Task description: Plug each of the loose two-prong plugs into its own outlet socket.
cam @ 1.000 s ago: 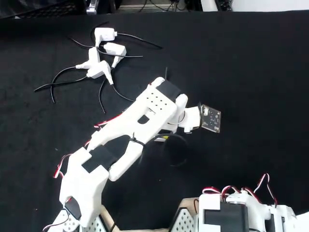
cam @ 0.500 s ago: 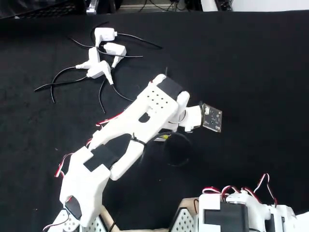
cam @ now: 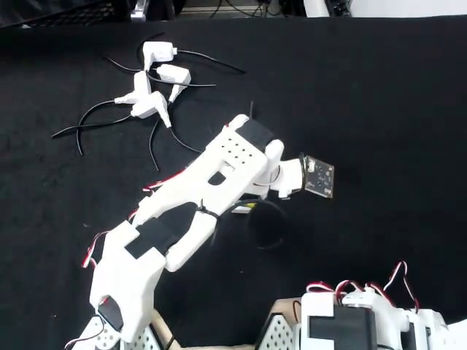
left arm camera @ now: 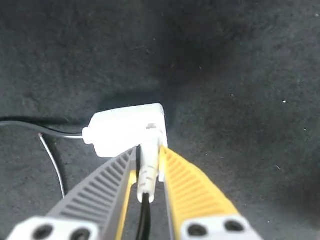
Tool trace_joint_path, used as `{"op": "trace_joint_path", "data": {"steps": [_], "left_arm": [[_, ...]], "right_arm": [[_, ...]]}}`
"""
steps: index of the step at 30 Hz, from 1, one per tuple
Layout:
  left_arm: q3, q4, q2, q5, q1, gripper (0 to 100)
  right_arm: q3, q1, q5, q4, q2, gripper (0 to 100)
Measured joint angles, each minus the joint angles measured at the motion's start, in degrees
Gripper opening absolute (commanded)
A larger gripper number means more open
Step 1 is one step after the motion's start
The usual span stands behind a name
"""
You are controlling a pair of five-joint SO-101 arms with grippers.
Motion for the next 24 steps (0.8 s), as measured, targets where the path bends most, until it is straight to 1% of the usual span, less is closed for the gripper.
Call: {"op": "trace_joint_path", "data": {"steps": [9, 15, 24], "left_arm": [[0.09, -0.26, 0.00, 0.00, 0.00, 3], [-1.14, 2.64, 0.00, 0.00, 0.00, 3], [-1.14, 2.90, 0.00, 0.00, -0.44, 3]], "right_arm": [[0.00, 0.00, 0.00, 0.00, 0.00, 24.3], [0.00, 0.00, 0.00, 0.00, 0.00, 24.3], [0.00, 0.00, 0.00, 0.00, 0.00, 24.3]]}}
